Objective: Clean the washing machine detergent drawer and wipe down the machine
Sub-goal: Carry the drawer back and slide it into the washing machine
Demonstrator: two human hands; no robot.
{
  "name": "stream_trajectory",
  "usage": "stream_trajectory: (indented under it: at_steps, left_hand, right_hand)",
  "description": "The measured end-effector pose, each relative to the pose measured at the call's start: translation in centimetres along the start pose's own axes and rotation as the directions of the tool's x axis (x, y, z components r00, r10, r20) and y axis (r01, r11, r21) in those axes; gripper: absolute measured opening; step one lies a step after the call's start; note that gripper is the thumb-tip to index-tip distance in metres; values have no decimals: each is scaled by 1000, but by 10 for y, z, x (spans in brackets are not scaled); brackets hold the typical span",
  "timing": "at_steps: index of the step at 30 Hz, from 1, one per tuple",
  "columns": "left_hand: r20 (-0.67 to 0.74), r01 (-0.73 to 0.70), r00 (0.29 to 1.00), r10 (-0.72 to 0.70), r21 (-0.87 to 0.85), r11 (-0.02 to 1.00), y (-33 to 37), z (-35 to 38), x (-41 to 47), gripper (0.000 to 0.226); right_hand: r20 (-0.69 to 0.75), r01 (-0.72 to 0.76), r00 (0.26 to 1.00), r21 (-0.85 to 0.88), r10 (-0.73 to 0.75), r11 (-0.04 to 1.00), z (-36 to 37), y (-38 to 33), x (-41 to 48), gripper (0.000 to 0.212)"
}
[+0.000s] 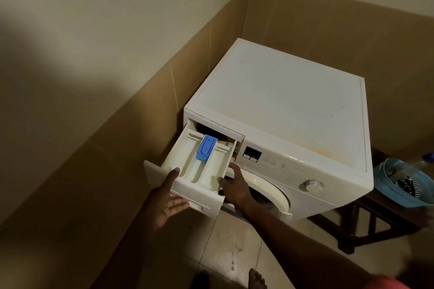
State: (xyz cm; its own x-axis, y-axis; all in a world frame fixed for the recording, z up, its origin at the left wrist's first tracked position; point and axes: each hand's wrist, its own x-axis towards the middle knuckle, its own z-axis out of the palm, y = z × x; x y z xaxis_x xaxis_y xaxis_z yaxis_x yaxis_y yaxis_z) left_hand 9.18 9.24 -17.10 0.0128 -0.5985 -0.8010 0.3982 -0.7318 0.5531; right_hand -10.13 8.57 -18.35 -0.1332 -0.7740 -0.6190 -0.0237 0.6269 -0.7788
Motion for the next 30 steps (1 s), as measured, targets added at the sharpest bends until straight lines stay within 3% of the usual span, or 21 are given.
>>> stream_trajectory:
  at_steps: [6,11,25,30]
  left_hand:
    - [4,-9,1000,8,27,1000,8,4,6,80]
    - [10,-26,1000,25,34,999,8,5,14,70]
    - [34,-11,999,10,47,999,15,-4,26,71]
    - [38,-18,999,15,61,998,15,-4,32,59]
  right_hand:
    - [-31,-8,999,31,9,999,2,5,6,54]
    - [-46,-21,999,33,22,999,1,2,12,54]
    - [-128,12,992,0,-12,1000,16,7,18,59]
    - [-122,6,993,3,-5,1000,17,4,18,58]
